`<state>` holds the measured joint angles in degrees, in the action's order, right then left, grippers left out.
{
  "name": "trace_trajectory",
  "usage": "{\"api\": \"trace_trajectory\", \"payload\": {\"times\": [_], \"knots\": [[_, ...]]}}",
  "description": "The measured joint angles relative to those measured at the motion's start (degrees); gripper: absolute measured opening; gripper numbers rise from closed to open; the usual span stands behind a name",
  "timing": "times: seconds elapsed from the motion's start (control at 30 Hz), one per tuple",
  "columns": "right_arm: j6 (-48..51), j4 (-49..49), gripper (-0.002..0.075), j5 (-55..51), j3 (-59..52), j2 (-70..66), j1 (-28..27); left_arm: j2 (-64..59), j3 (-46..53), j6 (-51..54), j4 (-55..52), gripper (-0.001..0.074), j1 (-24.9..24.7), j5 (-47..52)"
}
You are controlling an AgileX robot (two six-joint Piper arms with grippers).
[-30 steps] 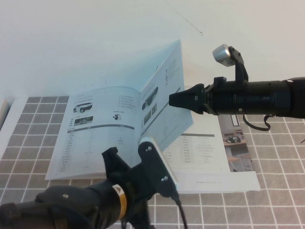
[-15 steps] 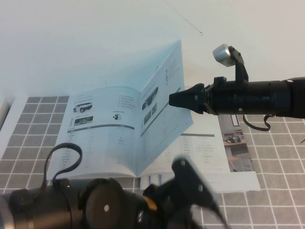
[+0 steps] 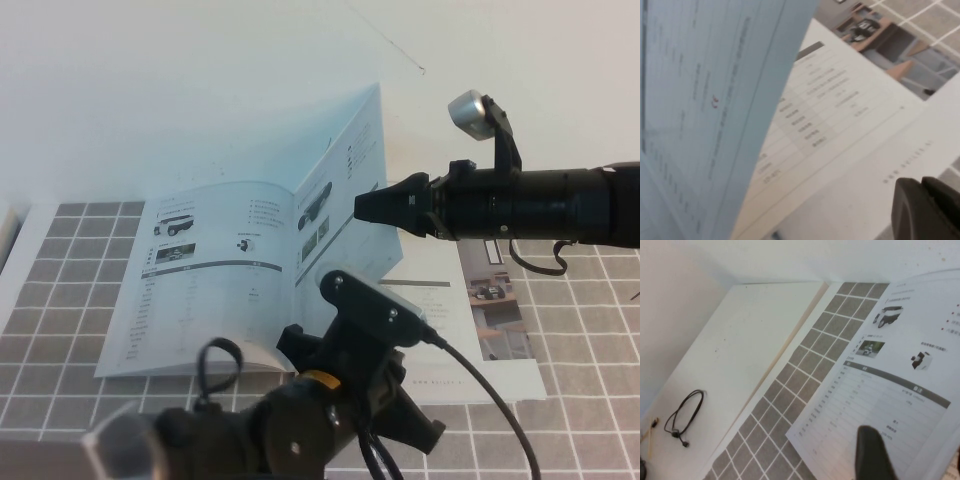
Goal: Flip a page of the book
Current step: Open the closed book
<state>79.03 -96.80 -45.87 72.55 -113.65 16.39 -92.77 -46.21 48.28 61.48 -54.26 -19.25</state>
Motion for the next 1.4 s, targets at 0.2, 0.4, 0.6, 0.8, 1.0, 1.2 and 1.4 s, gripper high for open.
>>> {"api": "trace_trajectory", "payload": {"times": [0.2,0.4,0.6,0.8,1.0,1.2,1.4], "knots": [[0.0,0.0,0.0354,-0.78,0.0,0.0,0.0,-6.23,0.0,-1.63,-1.98,-0.0004,-0.73,-10.64],[0.0,0.0,0.0353,-1.04,0.0,0.0,0.0,-6.91,-0.13,-2.35,-2.93,-0.0004,-0.73,-14.65],[0.0,0.0,0.0353,-5.63,0.0,0.0,-0.52,-6.91,-0.44,-0.85,-3.46,-0.0004,-0.63,-17.4],[0.72,1.02,0.0353,-11.0,0.0,0.27,-3.07,-6.91,-0.44,-0.15,-4.13,-0.0004,0.53,-19.5],[2.52,8.16,0.0292,-5.15,0.0,3.14,-6.67,-6.91,-0.44,0.25,-4.92,-0.0004,0.53,-19.66],[-2.14,18.5,0.0035,4.24,0.04,3.52,-7.04,-6.91,-0.44,1.41,-5.05,-0.0004,0.53,-19.66],[-7.35,24.67,0.0004,7.77,0.04,-0.56,-3.76,-6.91,-0.44,1.83,-5.05,-0.0004,0.62,-19.66]]}}
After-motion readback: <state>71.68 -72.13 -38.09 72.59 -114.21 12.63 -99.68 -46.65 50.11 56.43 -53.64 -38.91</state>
